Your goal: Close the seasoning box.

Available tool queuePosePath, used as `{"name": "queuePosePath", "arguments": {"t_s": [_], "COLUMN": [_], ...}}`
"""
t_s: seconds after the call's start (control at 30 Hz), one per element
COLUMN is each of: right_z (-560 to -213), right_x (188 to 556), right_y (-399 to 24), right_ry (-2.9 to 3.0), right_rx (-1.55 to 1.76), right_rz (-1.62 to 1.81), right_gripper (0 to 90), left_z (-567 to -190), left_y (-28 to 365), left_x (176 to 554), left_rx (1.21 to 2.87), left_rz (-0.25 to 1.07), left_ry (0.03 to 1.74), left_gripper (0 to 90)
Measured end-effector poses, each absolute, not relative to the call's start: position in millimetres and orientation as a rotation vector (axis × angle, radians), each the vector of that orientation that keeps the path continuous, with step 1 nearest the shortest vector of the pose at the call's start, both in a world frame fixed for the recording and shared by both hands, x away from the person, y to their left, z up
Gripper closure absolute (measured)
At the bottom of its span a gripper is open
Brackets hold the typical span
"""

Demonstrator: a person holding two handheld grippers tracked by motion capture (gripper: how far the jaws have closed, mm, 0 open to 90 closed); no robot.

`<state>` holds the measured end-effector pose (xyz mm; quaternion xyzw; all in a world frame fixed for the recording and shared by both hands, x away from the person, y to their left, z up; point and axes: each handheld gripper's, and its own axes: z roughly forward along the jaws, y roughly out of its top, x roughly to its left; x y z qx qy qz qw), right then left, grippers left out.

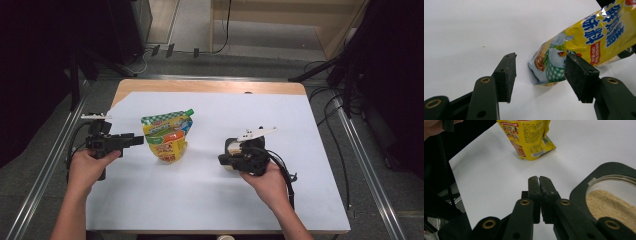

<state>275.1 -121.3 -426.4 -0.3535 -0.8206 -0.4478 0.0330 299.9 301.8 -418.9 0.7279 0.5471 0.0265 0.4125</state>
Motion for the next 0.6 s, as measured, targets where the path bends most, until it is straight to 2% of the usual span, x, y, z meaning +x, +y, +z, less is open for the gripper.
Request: {"name": "queuePosePath", "arguments": {"t_s": [0.6], "right_z": [-399.2], "right_x": [281.0], "right_y": [-157.8], "right_ry": [-2.535], "right_rx": [-1.109], "right_rz": [-1.385], "right_gripper": [90.0], "left_z": [-421.5], "left_y": [294.0], "left_x": [301.4], "left_rx": [1.853], "left_rz": [0.063], "left_ry": [1.356], "left_gripper": [43.3]}}
